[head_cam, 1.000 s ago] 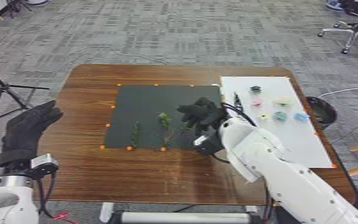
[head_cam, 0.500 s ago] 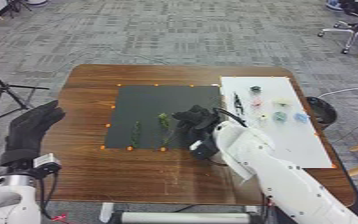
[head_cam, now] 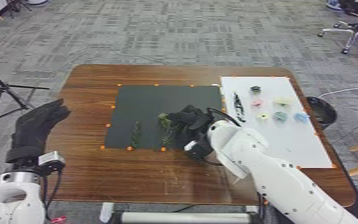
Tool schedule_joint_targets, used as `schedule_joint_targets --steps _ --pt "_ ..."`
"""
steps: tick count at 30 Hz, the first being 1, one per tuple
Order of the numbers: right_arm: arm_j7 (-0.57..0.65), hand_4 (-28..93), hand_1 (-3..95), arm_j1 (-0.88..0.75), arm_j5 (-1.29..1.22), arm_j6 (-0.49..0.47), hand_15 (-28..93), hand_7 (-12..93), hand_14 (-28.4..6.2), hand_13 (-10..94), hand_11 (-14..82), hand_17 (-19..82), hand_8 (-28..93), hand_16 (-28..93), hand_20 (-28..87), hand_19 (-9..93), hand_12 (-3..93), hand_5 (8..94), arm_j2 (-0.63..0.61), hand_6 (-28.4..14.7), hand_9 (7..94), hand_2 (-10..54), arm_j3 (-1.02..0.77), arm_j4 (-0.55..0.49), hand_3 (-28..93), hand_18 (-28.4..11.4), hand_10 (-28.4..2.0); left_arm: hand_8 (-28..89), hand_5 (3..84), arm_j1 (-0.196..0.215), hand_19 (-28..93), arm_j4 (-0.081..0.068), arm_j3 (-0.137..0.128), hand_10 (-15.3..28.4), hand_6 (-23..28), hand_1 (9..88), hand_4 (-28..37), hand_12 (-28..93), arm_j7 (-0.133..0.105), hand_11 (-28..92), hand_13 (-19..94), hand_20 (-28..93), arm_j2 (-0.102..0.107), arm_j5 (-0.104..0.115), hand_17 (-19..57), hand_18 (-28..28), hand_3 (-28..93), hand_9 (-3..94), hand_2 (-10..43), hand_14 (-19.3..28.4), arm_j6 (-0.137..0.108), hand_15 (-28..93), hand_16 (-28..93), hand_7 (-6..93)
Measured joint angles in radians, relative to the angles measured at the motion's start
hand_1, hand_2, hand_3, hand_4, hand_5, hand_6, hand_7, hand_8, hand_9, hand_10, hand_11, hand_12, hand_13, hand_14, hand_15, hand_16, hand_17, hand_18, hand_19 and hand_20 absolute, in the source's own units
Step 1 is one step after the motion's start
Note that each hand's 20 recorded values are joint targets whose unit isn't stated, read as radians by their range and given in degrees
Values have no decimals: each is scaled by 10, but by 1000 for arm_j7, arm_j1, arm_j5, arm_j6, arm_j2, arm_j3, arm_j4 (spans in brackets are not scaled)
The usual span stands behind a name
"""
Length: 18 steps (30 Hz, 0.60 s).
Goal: Arrange flowers
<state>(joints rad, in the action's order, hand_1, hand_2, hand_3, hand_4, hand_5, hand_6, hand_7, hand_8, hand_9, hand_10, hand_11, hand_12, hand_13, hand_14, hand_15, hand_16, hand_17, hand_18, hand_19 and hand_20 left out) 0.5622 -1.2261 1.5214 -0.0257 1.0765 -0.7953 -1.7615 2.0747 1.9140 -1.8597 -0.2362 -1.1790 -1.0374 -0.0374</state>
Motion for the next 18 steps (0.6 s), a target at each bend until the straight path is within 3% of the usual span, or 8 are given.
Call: schedule_joint_targets --steps 11,18 --pt "-49 -81 239 43 0 -10 438 121 -97 843 86 488 -42 327 434 875 137 639 17 -50 647 91 34 48 522 -196 -159 -71 509 -23 109 -12 12 151 38 268 -263 117 -2 206 382 202 5 0 72 128 710 493 10 189 6 242 0 134" --pt "-50 -77 241 39 10 -2 444 121 -97 841 90 486 -42 326 441 877 144 640 2 -52 656 74 25 18 535 -199 -170 -71 509 -32 108 -14 16 151 39 269 -263 117 -3 206 383 202 5 0 72 128 710 493 10 189 7 243 -1 132"
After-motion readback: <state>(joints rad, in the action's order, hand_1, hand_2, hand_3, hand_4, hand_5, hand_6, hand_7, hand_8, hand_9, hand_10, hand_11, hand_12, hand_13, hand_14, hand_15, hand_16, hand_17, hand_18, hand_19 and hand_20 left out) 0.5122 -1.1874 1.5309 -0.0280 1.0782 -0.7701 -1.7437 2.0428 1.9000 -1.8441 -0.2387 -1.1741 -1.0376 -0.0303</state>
